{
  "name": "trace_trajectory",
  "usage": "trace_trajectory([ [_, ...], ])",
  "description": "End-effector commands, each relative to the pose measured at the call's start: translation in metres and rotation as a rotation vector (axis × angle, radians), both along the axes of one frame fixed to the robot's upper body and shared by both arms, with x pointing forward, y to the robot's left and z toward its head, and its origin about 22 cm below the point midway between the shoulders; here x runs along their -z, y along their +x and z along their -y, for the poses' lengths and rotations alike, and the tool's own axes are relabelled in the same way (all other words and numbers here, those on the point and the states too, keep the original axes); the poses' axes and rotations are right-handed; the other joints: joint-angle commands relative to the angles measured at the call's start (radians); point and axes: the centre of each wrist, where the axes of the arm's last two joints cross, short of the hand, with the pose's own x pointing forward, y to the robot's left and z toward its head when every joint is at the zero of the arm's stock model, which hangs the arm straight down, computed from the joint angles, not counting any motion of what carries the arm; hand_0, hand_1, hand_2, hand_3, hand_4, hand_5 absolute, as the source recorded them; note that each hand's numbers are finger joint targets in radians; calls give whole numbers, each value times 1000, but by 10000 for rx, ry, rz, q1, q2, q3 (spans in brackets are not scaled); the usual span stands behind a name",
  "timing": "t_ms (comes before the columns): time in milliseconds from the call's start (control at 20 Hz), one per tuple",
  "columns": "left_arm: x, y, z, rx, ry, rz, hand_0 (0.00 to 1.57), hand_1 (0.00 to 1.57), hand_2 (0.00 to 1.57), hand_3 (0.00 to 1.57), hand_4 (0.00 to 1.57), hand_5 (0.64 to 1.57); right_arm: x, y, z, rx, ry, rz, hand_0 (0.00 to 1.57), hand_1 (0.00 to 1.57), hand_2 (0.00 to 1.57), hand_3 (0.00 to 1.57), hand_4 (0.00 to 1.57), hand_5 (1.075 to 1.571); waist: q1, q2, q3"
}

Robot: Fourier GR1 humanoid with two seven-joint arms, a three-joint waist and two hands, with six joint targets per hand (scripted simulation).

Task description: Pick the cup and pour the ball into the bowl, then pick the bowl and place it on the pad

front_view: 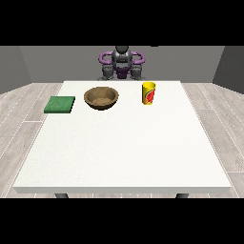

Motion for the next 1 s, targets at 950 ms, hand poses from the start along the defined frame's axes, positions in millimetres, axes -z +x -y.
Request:
trace_trajectory([
  [950, 77, 82, 13, -662, 1816, 3487, 0, 0, 0, 0, 0, 1476, 43, 50, 81, -231, -205, 2967, 0, 0, 0, 0, 266, 1569, -452, 3627, 1],
])
